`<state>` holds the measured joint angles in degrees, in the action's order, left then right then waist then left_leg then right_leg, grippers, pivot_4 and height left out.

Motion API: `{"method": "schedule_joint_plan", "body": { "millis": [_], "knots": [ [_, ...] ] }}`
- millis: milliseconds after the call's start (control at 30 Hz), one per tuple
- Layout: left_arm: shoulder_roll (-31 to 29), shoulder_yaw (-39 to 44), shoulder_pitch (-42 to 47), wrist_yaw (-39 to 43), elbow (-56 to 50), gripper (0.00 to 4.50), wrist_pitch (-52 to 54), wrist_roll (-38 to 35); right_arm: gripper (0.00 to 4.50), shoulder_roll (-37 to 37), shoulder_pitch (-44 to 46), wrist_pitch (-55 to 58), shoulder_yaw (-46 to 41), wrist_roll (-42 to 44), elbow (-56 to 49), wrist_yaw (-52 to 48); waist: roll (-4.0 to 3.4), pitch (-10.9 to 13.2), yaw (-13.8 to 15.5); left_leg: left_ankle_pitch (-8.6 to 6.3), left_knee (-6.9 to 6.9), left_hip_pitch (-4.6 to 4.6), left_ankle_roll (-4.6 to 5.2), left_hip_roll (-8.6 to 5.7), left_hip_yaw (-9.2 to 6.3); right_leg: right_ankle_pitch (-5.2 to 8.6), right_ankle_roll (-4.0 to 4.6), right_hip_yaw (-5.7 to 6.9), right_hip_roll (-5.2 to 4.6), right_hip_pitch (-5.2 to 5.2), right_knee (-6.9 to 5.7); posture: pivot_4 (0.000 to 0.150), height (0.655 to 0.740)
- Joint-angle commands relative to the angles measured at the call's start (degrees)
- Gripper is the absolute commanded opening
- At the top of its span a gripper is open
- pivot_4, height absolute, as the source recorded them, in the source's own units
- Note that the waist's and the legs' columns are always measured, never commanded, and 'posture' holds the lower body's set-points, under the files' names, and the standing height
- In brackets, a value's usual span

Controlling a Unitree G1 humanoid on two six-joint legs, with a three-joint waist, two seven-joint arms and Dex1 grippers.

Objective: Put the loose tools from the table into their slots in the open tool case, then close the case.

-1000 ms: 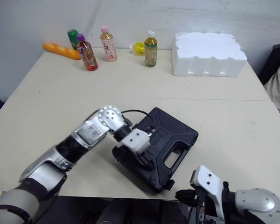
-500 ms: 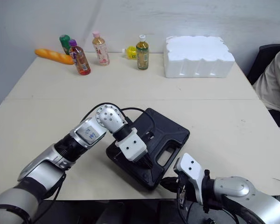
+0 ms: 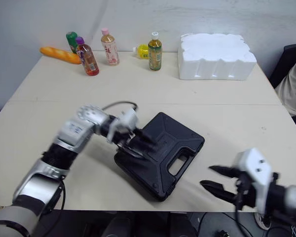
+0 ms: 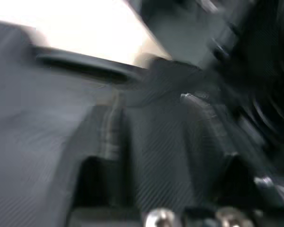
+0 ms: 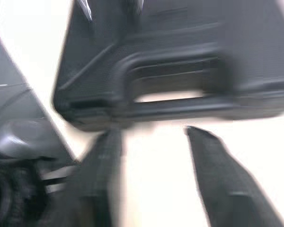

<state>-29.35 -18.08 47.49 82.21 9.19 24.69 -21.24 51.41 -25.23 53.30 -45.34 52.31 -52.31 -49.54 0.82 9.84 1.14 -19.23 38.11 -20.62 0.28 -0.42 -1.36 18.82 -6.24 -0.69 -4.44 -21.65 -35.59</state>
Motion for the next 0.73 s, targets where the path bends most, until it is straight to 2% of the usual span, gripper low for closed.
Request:
{"method": "schedule_joint_plan", "body": {
  "millis": [33, 67, 133, 200, 333, 467, 567, 733],
  "knots": [
    [-5.89, 10.64, -0.29, -0.65, -6.28, 4.17, 10.06, -8.96, 4.01, 3.81, -0.45, -0.6, -12.22, 2.56, 4.26, -6.5, -0.12, 0.27, -0.18, 0.0, -0.01, 0.01, 0.0, 0.0, 0.0, 0.01, 0.01, 0.02, 0.0, 0.01, 0.01, 0.15, 0.74],
    [-7.46, 12.81, -0.56, -0.58, -7.57, 4.48, 12.51, -11.16, 4.42, 4.75, -0.43, -0.41, -14.14, 2.85, 5.59, -7.52, -0.16, 0.36, -0.34, 0.01, -0.01, 0.01, -0.02, 0.0, 0.02, 0.01, 0.01, 0.0, -0.01, 0.01, 0.0, 0.15, 0.74],
    [-10.02, 18.34, -0.44, -3.32, -9.22, 4.48, 18.92, -16.08, 4.42, 7.0, 0.64, -0.08, -17.29, 3.68, 9.47, -9.74, -0.17, 0.38, -0.34, 0.02, -0.04, 0.01, -0.04, 0.01, -0.02, 0.02, 0.03, 0.05, -0.02, 0.01, 0.03, 0.15, 0.74],
    [-12.91, 22.67, -1.45, -5.84, -10.7, 4.48, 21.08, -17.5, 4.42, 9.69, 1.4, -1.56, -18.14, 1.6, 13.85, -12.94, -0.19, 0.4, -0.34, 0.02, -0.06, 0.0, -0.05, 0.01, -0.06, 0.03, 0.04, 0.09, -0.06, 0.04, 0.08, 0.15, 0.74],
    [-19.42, 28.2, -5.74, -6.88, -12.91, 4.48, 20.75, -17.71, 4.42, 14.38, 2.88, -5.98, -15.65, -4.94, 20.11, -16.76, -0.2, 0.41, -0.44, 0.01, -0.1, 0.0, -0.08, -0.01, -0.06, 0.03, 0.05, 0.09, -0.09, 0.07, 0.19, 0.15, 0.74],
    [-25.52, 32.73, -9.79, -7.23, -11.97, 4.48, 22.1, -18.23, 4.42, 16.54, 4.13, -4.68, -15.16, -4.99, 22.58, -20.7, -0.23, 0.49, -0.48, 0.0, -0.18, -0.01, -0.16, 0.0, -0.09, 0.06, 0.1, 0.11, -0.09, 0.04, 0.26, 0.15, 0.74],
    [-31.94, 37.95, -17.46, -4.63, -11.81, 4.48, 18.29, -15.89, 4.42, 17.6, 6.41, -6.2, -13.25, -6.26, 24.34, -21.88, -0.28, 0.52, -0.92, -0.03, -0.33, -0.01, -0.26, 0.05, -0.12, 0.11, 0.2, 0.16, -0.1, 0.01, 0.34, 0.15, 0.74],
    [-35.47, 42.05, -23.73, -4.21, -12.63, 4.48, 15.67, -16.04, 4.42, 18.53, 10.05, -7.54, -9.62, -8.04, 26.61, -22.61, -0.32, 0.54, -1.2, 0.03, -0.69, -0.02, -0.39, 0.06, -0.12, 0.14, 0.26, 0.18, -0.18, -0.03, 0.63, 0.15, 0.74]
  ]
}}
